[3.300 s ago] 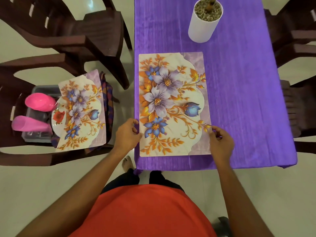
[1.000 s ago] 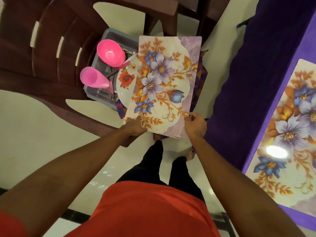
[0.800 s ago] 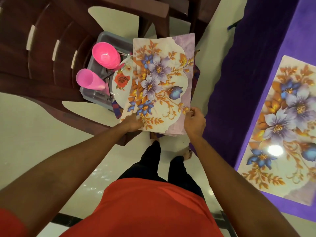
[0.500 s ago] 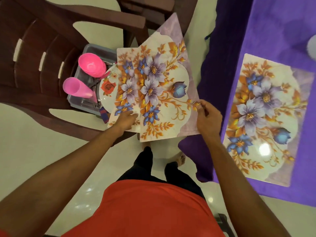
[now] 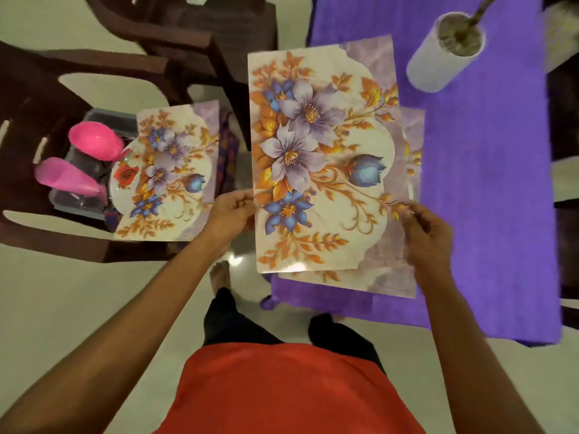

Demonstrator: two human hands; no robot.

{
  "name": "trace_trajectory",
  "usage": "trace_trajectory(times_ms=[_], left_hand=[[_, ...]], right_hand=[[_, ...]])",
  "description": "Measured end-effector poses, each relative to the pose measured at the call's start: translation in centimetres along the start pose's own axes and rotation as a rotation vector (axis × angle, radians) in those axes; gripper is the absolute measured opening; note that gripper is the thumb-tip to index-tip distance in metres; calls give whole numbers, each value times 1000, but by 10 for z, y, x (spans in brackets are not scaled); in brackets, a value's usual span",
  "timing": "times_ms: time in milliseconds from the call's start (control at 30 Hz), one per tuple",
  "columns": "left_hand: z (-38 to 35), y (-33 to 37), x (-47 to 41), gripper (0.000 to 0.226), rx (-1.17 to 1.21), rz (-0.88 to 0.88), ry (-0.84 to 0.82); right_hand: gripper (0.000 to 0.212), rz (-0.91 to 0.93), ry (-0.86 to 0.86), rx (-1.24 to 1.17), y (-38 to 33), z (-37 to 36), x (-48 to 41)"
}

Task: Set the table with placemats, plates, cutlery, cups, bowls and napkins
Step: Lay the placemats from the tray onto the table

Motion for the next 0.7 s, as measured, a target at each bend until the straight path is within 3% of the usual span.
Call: trace_trajectory(times_ms=[200,400,567,700], left_hand=[[-155,-15,32,28,-93,-66,-62],[-278,-30,31,43,-193,3,-167],[-334,-40,20,21,-377,-2,-195],[-351,-45,20,6,-413,16,-159]], right_hand=[[13,-58,68,13,43,159,-30],[16,-64,182,168,79,268,-61],[20,-122,295,369,113,317,-76],[19,-155,435,388,118,340,-73]])
Point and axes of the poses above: each hand's wrist, its own x-axis away from the middle knuckle, its own z-axis out of the back of the hand, y = z × x, the point moved 10 cm from there along -x, towards the middle knuckle, and after that the axes turned 9 degrees about -z, right-handed, at the moved point
